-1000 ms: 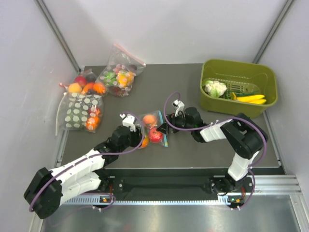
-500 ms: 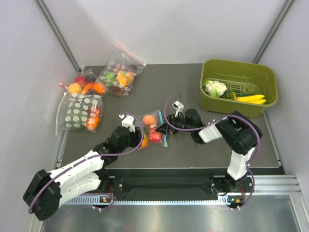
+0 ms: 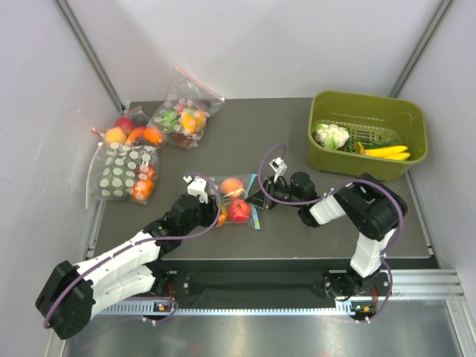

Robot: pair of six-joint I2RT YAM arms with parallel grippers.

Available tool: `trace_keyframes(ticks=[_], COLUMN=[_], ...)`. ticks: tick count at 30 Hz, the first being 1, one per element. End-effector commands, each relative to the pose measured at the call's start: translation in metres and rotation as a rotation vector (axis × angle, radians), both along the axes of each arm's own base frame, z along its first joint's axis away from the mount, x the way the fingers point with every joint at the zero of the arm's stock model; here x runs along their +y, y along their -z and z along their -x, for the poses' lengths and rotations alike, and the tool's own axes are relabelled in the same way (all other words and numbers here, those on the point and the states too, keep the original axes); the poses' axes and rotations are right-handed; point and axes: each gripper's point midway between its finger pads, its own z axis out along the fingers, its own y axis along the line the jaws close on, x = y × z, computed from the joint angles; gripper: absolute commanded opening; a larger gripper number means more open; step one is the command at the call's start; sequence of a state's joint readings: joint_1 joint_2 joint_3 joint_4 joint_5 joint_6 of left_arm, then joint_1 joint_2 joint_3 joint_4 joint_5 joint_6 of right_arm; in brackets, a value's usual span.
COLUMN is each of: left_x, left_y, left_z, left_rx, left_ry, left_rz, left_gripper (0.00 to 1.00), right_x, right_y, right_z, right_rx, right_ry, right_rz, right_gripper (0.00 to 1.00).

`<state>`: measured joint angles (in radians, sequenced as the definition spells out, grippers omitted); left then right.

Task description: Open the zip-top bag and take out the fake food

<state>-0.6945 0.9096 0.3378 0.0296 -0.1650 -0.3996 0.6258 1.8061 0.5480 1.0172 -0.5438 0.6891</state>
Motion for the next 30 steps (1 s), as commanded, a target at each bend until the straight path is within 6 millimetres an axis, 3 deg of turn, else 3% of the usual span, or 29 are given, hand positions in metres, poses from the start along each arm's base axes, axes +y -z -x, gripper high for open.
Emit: trace_keyframes(ticks=[1, 3, 7, 8, 10, 11, 12, 15, 20, 23, 30], left_x=[-0.002, -0.005, -0.018, -0.022, -0.033, -0.037, -0.047, -0.062, -0.075, -0.087, -0.113], left_y=[-0.005, -0.009, -0.020, -0.028, -0.041, -0.054, -0.062, -0.089, -0.136, -0.154, -0.148], left_z=[-0.001, -0.001, -0.001, -0.002, -0.001, -0.004, 0.002, 0.005, 0.015, 0.028, 0.050], left_rx=[-0.019, -0.032, -0.077, -0.101, -0.166, -0.213, -0.243, -0.356, -0.539, -0.636, -0.721], left_ry=[0.009, 0.033, 0.118, 0.134, 0.180, 0.192, 0.225, 0.249, 0.275, 0.356, 0.495], left_rz=[0.011, 0.015, 0.008, 0.008, -0.024, -0.041, -0.044, -0.055, -0.019, -0.038, -0.166], left_gripper=[0.51, 0.51, 0.52, 0.52, 0.53, 0.53, 0.54, 0.56, 0.59, 0.60, 0.62], right_x=[-0.004, -0.006, -0.009, -0.012, -0.010, -0.012, -0.012, -0.016, -0.022, -0.025, -0.020], right_y=[-0.026, -0.034, -0.047, -0.037, -0.053, -0.071, -0.063, -0.087, -0.094, -0.098, -0.114], right_z=[0.000, 0.004, 0.008, 0.006, 0.008, -0.002, 0.004, -0.003, -0.007, -0.009, -0.008], right_rx=[-0.056, -0.061, -0.074, -0.038, -0.100, -0.142, -0.127, -0.144, -0.107, -0.064, -0.011], right_ry=[0.012, 0.019, 0.038, 0.071, 0.088, 0.153, 0.153, 0.224, 0.295, 0.338, 0.373], right_rz=[-0.066, -0.082, -0.072, -0.015, 0.031, 0.047, 0.111, 0.126, 0.199, 0.186, 0.122], right_gripper=[0.09, 0.01, 0.00, 0.00, 0.00, 0.00, 0.00, 0.00, 0.00, 0.00, 0.00])
